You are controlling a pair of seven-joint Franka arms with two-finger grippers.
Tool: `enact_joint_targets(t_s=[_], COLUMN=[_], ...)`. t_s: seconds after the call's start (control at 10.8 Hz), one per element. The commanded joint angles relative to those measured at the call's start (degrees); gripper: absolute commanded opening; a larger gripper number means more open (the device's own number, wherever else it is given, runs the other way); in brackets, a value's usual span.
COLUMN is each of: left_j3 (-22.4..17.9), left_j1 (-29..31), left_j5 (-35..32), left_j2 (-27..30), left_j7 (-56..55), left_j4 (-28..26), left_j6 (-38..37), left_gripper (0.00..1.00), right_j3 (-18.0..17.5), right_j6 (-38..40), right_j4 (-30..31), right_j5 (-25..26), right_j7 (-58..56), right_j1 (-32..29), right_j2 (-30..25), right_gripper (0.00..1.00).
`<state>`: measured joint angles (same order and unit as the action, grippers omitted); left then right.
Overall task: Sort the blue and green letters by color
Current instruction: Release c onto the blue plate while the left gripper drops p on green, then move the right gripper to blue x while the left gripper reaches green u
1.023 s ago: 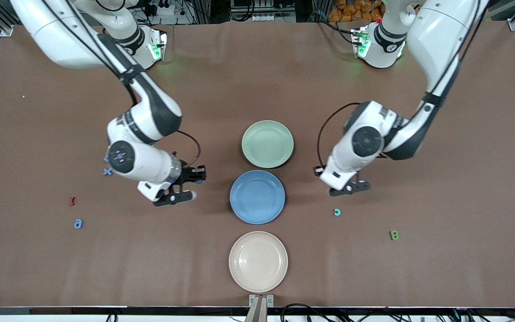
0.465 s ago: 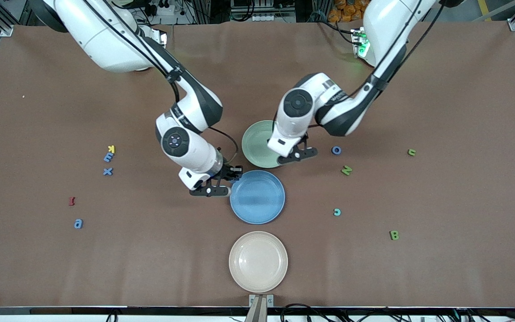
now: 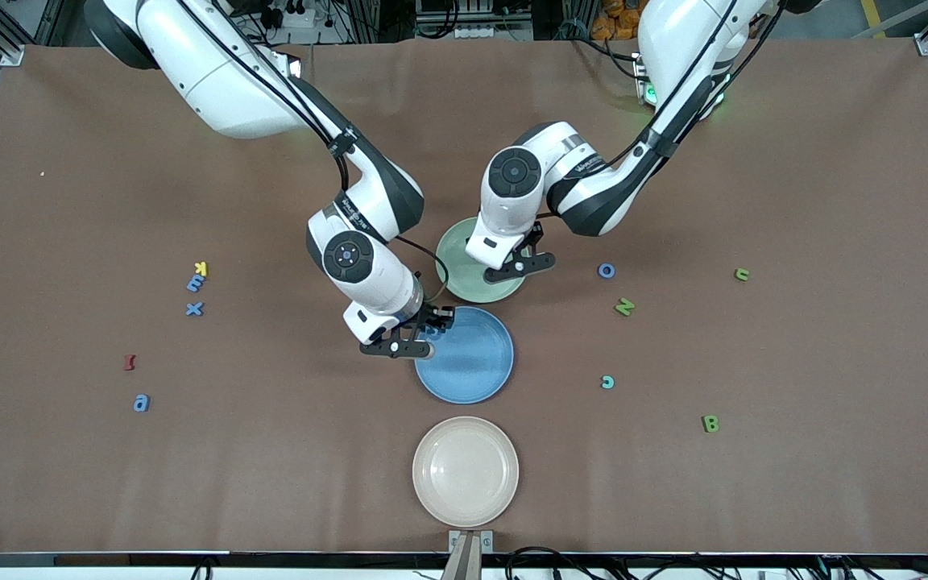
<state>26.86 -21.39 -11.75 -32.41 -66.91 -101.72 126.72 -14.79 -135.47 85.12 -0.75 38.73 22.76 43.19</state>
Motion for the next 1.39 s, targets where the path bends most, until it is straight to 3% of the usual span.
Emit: enact_joint_targets(t_s=[0.0, 0.09, 0.19, 0.46, 0.74, 1.12, 1.3], left_j3=[-0.4, -0.4, -0.4, -0.3, -0.3, -0.4, -0.3], left_j1=[4.2, 7.6, 10.6, 19.0, 23.5, 28.2, 30.1], left_j5=[-2.3, -4.8, -5.8, -5.9, -5.9, -6.2, -8.2], left_j2=[-0.2, -0.7, -0.5, 0.9, 0.6, 1.6, 5.1], left_j7=[0.4, 2.6, 4.6, 11.1, 17.8, 22.7, 23.1], left_j4=[0.4, 0.5, 0.5, 0.8, 0.7, -3.0, -8.7], left_j6=[-0.3, 0.4, 0.6, 0.5, 0.5, 0.4, 0.7], left_gripper=[1.00, 1.00, 1.00, 1.00, 1.00, 1.00, 1.00], right_j3=[1.8, 2.0, 2.0, 2.5, 3.9, 12.9, 17.1], right_j6=[0.7, 0.7, 1.2, 15.8, 21.9, 23.0, 17.8], right_j4=[-2.9, -2.9, -2.8, -0.8, 12.0, 27.2, 37.6], right_j5=[-3.5, -4.2, -4.3, -4.7, -4.8, -4.4, -4.2], right_j7=[0.7, 0.1, -0.6, -13.1, -26.3, -41.1, -48.4], right_j1=[1.2, 1.1, 0.4, -5.2, -11.4, -16.5, -18.9], right_j2=[1.3, 0.9, -0.3, -8.0, -21.5, -34.1, -39.9], right_gripper=[0.71, 0.80, 0.81, 0.87, 0.91, 0.94, 0.94])
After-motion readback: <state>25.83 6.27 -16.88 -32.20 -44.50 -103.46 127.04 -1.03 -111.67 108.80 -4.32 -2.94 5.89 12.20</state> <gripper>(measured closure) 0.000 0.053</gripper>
